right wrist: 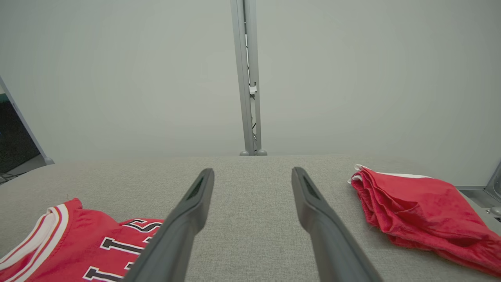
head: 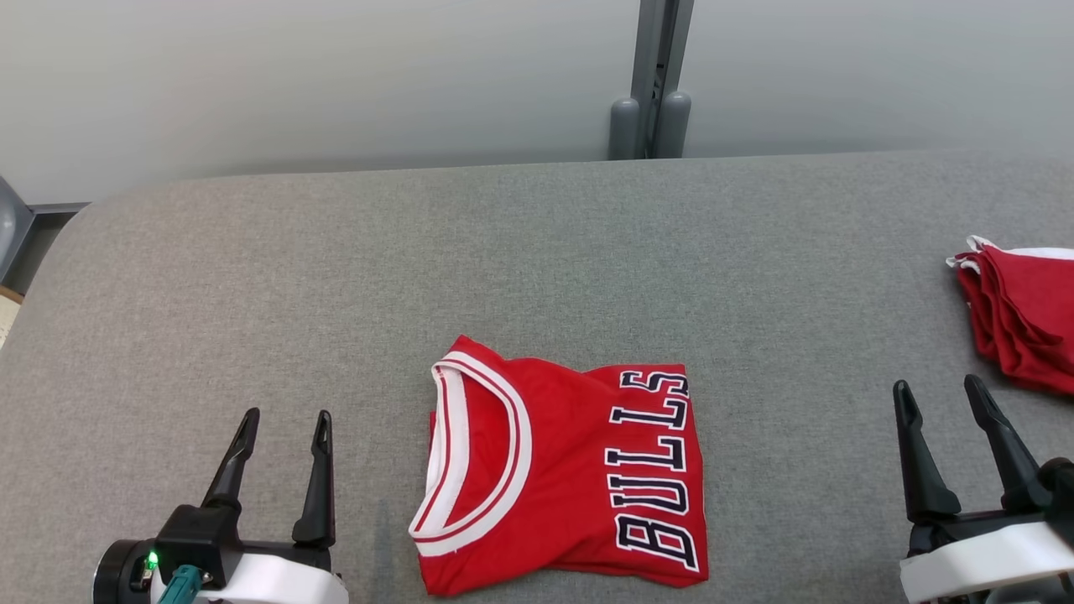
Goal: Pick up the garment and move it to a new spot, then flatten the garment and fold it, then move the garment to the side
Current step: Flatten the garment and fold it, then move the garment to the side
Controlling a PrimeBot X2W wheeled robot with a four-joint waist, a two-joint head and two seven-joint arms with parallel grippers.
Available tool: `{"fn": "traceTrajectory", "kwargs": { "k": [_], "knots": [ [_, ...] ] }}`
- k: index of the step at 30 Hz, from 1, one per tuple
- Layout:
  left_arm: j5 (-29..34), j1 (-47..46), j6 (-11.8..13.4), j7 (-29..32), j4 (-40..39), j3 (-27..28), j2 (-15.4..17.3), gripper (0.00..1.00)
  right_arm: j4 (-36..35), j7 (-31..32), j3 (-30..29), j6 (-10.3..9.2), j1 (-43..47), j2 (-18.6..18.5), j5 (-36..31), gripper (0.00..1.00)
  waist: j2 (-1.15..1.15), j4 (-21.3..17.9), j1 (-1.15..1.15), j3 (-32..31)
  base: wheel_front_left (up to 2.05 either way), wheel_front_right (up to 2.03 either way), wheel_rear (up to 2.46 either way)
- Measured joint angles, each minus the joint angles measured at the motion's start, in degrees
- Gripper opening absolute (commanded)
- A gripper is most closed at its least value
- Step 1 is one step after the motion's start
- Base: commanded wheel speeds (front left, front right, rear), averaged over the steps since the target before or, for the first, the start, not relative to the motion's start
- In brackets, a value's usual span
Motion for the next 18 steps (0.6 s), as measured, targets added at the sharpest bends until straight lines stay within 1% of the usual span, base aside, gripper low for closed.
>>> {"fn": "traceTrajectory", "kwargs": {
  "k": [7, 18],
  "knots": [
    [-0.8, 0.0, 0.3, 0.3, 0.1, 0.0, 0.2, 1.0, -1.0, 1.1, -0.4, 0.0, 0.8, 0.3, 0.0, 1.0, 0.0, 0.1, 0.0, -0.1, 0.0, 0.0, 0.0],
    [-1.2, -0.1, 0.8, 0.2, 0.1, -0.1, 0.4, 1.0, -0.6, 1.4, -0.3, 0.0, 0.7, 0.5, 0.1, 1.0, 0.0, 0.1, 0.0, 0.4, 0.0, 0.0, 0.0]
  ]
}}
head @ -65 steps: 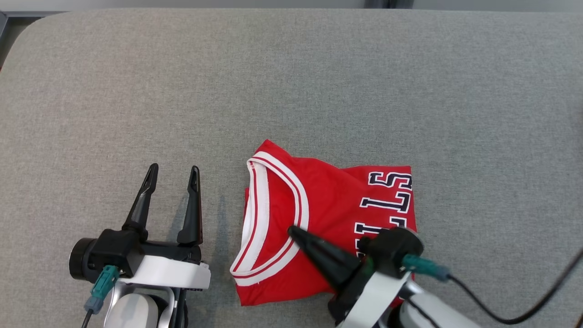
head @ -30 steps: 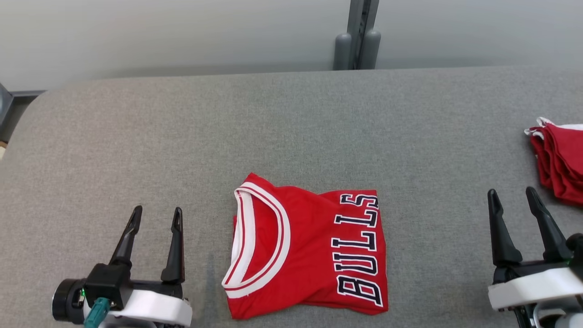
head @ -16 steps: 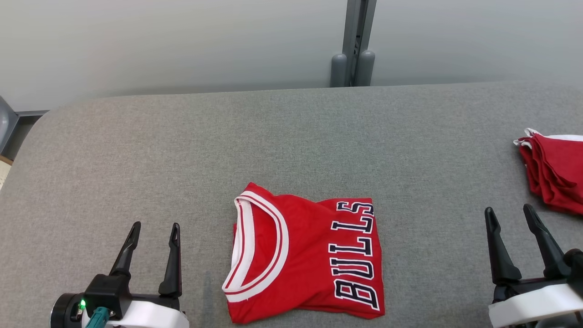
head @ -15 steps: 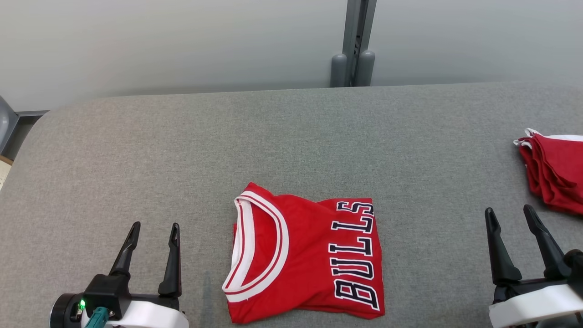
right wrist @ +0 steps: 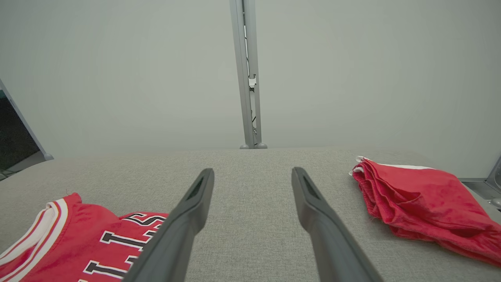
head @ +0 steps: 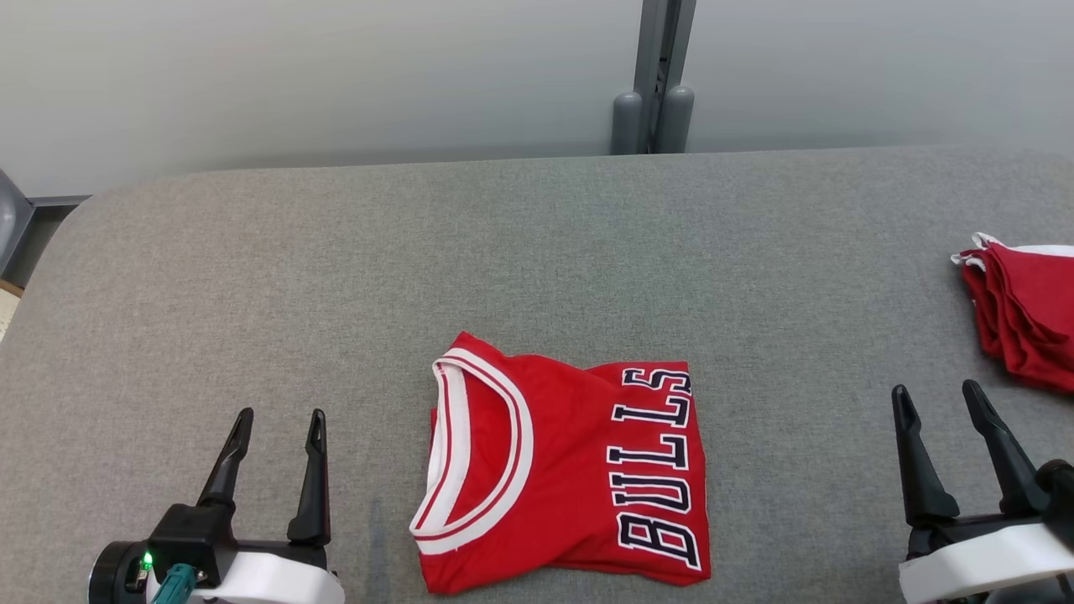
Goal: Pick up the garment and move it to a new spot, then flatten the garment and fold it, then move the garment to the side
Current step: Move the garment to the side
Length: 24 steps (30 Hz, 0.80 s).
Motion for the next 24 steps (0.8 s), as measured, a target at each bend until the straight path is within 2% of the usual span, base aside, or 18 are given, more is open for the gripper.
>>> {"fn": "traceTrajectory", "kwargs": {
  "k": [13, 17, 24],
  "knots": [
    [-0.1, -1.6, 0.3, -0.2, -0.5, -0.8, 0.3, 1.0, 0.3, 0.3, 1.1, 0.0, -1.1, -0.8, -0.4, 1.0, 0.0, 0.8, 0.0, 1.8, 0.0, 0.0, 0.0],
    [-0.1, -3.7, 0.2, -0.4, -0.8, -1.4, 0.2, 1.0, 3.2, 0.7, 4.7, 0.0, -3.0, -1.2, 0.8, 1.0, 0.0, 1.8, 0.0, 3.3, 0.0, 0.0, 0.0],
    [0.0, -7.5, 0.0, -1.0, -0.9, -2.6, -0.4, 1.0, 13.8, 0.6, 13.5, 0.0, -6.6, -1.2, 4.4, 1.0, 0.0, 4.8, 0.0, 6.7, 0.0, 0.0, 0.0]
  ]
}}
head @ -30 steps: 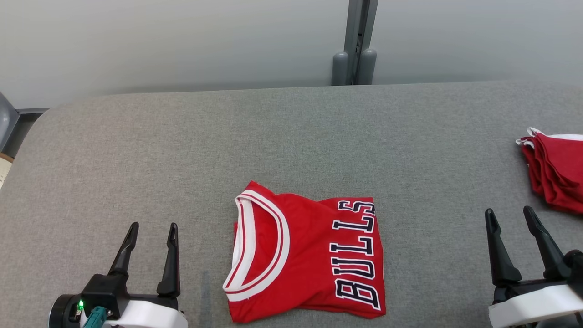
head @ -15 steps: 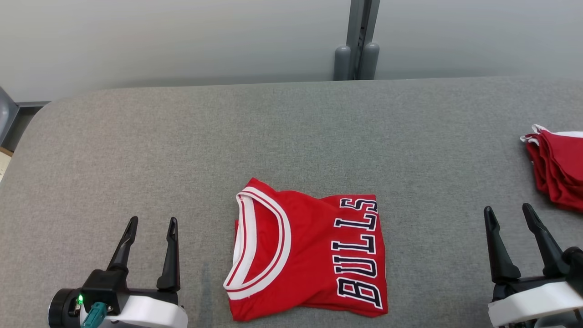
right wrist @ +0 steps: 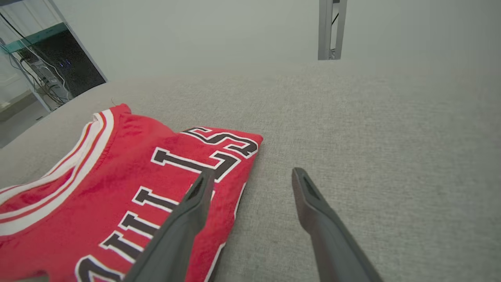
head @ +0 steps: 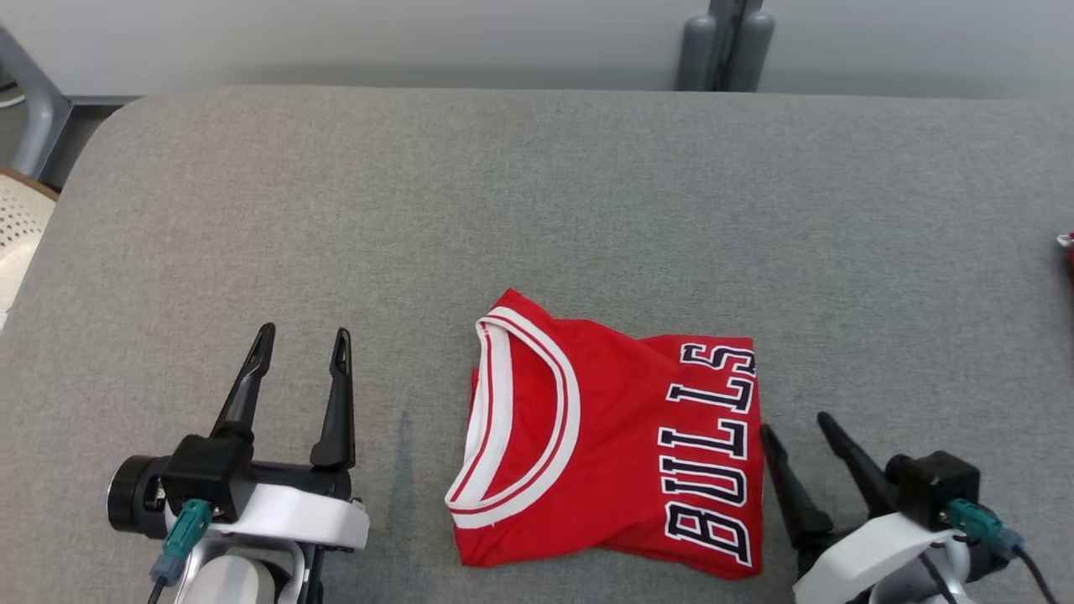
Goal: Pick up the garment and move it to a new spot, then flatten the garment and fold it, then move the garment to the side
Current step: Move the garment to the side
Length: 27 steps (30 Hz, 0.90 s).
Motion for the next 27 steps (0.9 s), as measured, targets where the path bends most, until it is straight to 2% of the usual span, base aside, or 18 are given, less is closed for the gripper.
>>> {"fn": "traceTrajectory", "kwargs": {
  "k": [7, 9, 17, 27],
  "knots": [
    [0.0, -1.9, -0.2, -0.4, 0.4, -0.6, -0.6, 1.0, 9.2, 1.6, 4.1, 0.0, -2.6, 0.0, 3.3, 1.0, 0.0, 2.8, 0.0, 2.2, 0.0, 0.0, 0.0],
    [0.0, -1.9, -0.2, -0.5, 0.4, -0.6, -0.8, 1.0, 10.4, 2.0, 4.9, 0.0, -3.7, -0.1, 4.4, 0.0, 0.0, 2.9, 0.0, 2.6, 0.0, 0.0, 0.0],
    [0.2, -1.8, 0.0, -0.6, 0.0, 0.0, -0.7, 1.0, 11.7, 1.1, 7.8, 0.04, -6.6, -1.5, 5.2, 0.0, 0.0, 1.3, 0.0, 2.7, 0.0, 0.0, 0.0],
    [0.9, -0.9, 0.0, -0.6, -2.1, 0.6, 0.5, 1.0, 10.4, -0.3, 12.0, 0.01, -12.0, -6.8, 4.8, 0.0, 0.0, -8.1, 0.0, 2.2, 0.0, 0.0, 0.0]
  ]
}}
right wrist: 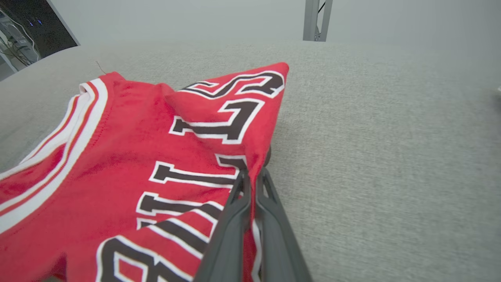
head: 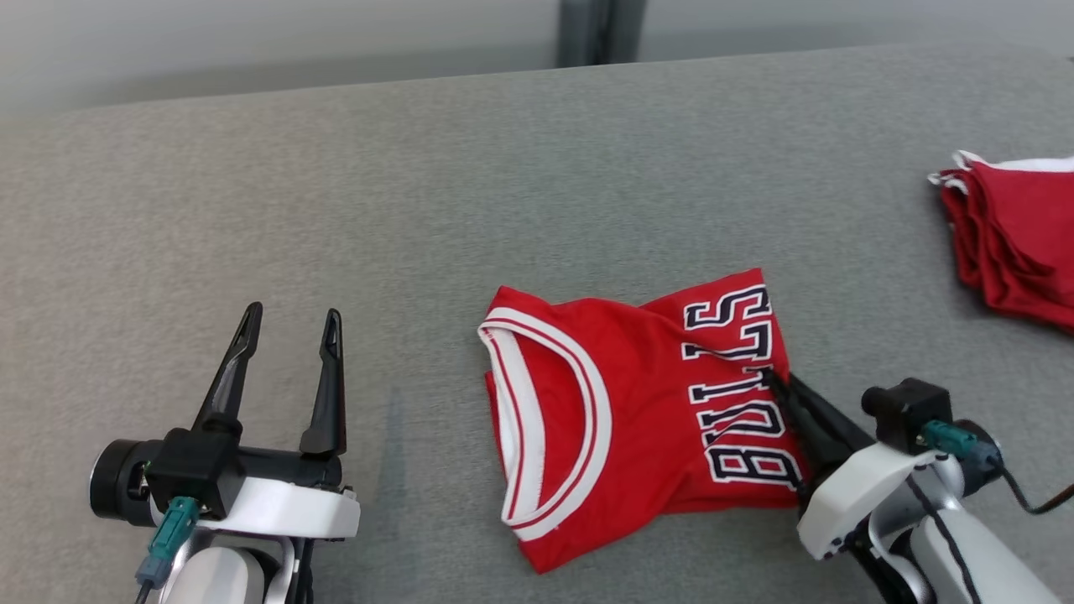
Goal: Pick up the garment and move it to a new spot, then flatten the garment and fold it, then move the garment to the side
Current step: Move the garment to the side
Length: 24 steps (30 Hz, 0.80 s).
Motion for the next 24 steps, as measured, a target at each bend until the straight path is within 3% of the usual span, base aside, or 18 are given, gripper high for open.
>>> {"fn": "traceTrajectory", "kwargs": {
  "k": [4, 12, 18, 24],
  "knots": [
    [0.5, -0.4, -0.2, 0.3, -1.2, -0.7, 0.5, 1.0, 0.9, -0.2, -0.4, 0.0, -3.5, -2.2, 0.4, 0.0, 0.0, -4.9, 0.0, -0.1, 0.0, 0.0, 0.0],
    [1.5, -2.7, -1.0, 2.8, -2.9, -1.8, 2.3, 1.0, 7.7, -2.7, 0.6, 0.0, -16.9, -2.2, 4.3, 0.0, 0.0, -13.5, 0.0, 1.6, 0.0, 0.0, 0.0],
    [2.8, -5.4, -1.9, 5.4, -4.5, -3.3, 3.9, 1.0, 18.7, -5.6, -1.8, 0.0, -27.8, -4.0, 8.4, 0.0, 0.0, -15.9, 0.0, 5.9, 0.0, 0.0, 0.0],
    [4.2, -8.9, -3.0, 7.1, -6.2, -4.9, 5.1, 1.0, 27.5, -8.5, -5.9, 0.0, -33.7, -9.5, 11.5, 0.0, 0.0, -15.9, 0.0, 10.3, 0.0, 0.0, 0.0]
  ]
}}
